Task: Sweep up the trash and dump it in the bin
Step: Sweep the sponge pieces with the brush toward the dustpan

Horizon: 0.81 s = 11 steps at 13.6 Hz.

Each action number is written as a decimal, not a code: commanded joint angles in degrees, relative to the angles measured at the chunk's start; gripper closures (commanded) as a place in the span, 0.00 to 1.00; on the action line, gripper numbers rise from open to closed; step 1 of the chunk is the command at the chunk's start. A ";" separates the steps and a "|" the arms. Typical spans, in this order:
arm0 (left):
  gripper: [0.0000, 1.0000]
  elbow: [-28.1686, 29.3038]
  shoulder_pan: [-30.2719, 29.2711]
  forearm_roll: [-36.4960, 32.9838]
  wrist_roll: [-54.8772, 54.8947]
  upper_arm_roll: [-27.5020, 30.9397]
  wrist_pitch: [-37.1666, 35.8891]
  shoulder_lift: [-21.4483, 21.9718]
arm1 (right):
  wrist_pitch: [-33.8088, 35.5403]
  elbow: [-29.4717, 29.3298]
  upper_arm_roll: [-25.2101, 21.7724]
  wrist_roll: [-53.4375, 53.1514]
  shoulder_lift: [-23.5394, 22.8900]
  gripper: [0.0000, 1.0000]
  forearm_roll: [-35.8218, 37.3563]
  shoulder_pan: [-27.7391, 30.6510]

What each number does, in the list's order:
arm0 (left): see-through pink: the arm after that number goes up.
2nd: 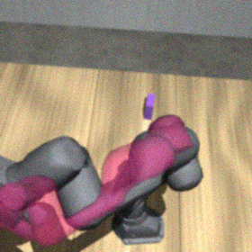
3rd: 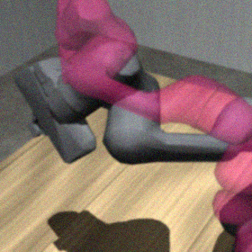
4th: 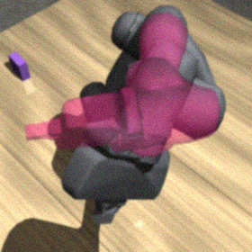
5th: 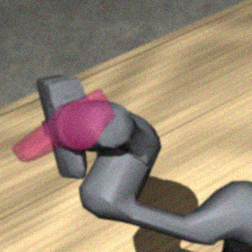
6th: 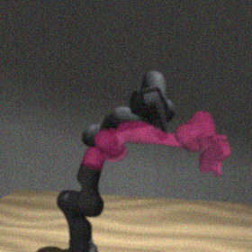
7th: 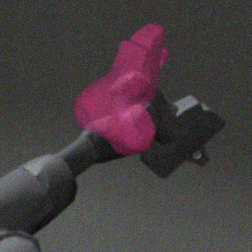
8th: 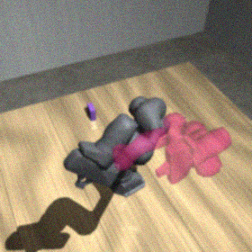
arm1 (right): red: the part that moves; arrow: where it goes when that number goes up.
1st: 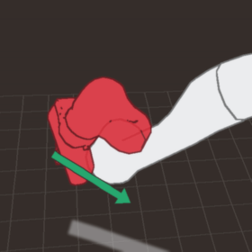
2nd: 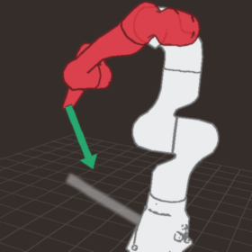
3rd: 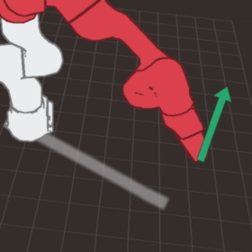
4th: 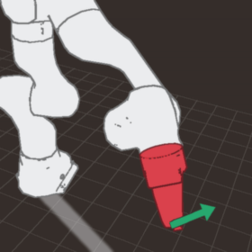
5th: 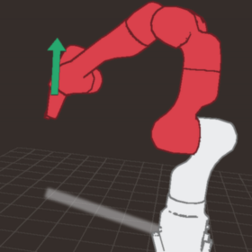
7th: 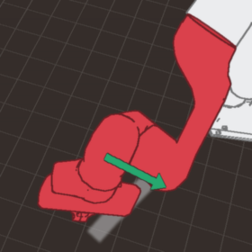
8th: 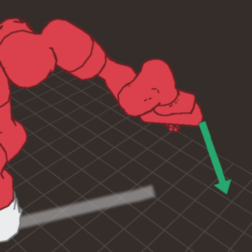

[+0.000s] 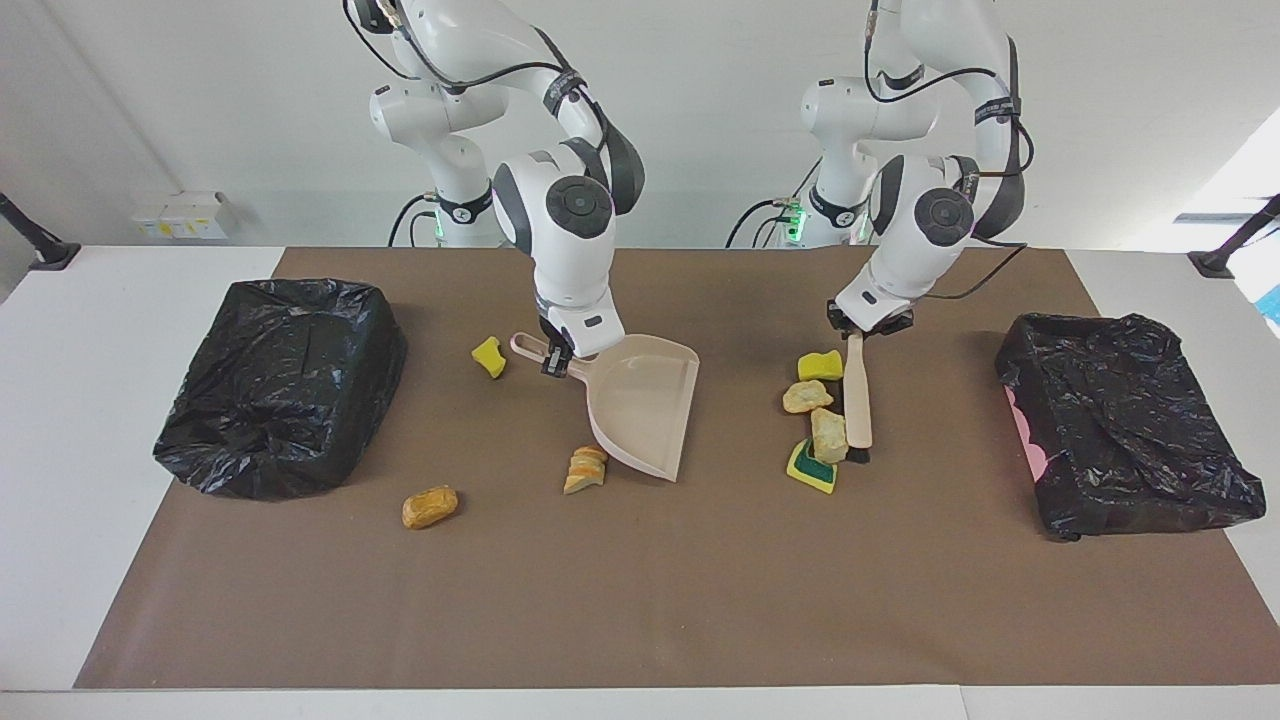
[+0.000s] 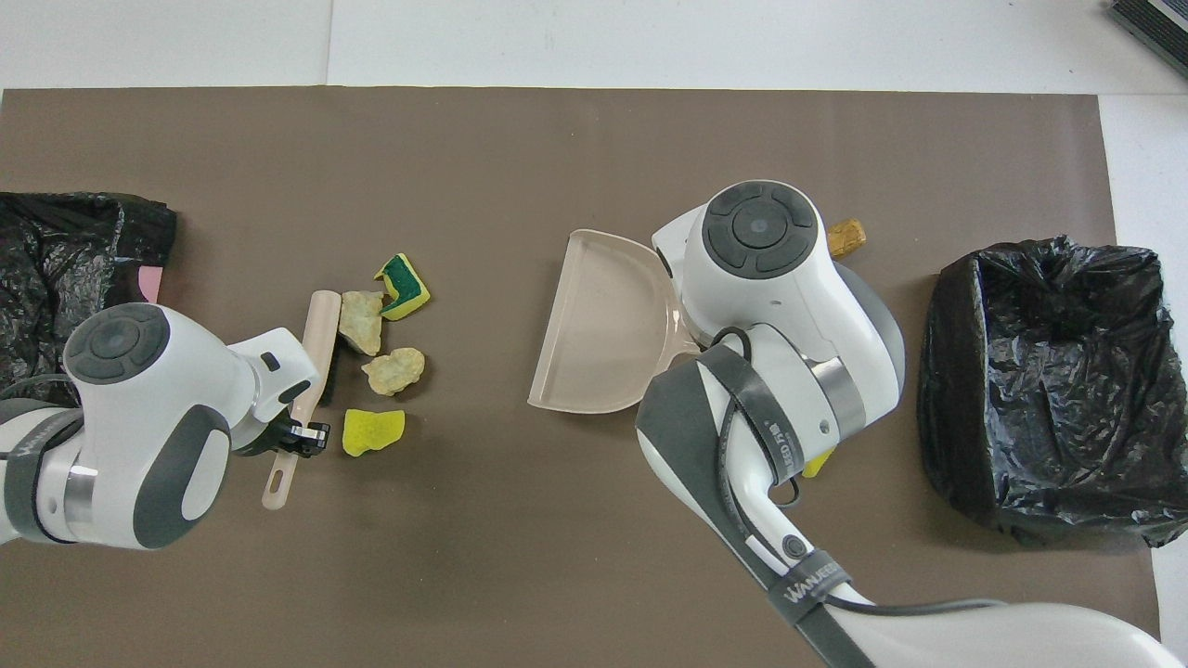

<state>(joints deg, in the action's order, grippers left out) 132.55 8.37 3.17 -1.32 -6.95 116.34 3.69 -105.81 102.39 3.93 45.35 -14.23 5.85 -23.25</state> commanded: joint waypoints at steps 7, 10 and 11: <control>1.00 0.52 0.68 4.46 -4.75 -7.19 5.12 -0.88 | -7.74 6.07 0.29 6.15 2.02 1.00 1.44 -2.59; 1.00 0.25 0.77 5.97 -4.57 -10.43 6.44 -0.97 | -8.36 6.07 0.29 6.15 1.67 1.00 1.44 -2.59; 1.00 0.16 0.77 6.58 -4.66 -11.93 6.79 -0.88 | -8.36 6.07 0.29 6.06 1.67 1.00 1.44 -2.59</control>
<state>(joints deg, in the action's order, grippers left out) 132.60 8.68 8.46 -5.45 -17.02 121.58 2.56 -112.96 107.50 4.00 50.06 -13.23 6.01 -26.07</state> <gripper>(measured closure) 0.740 0.692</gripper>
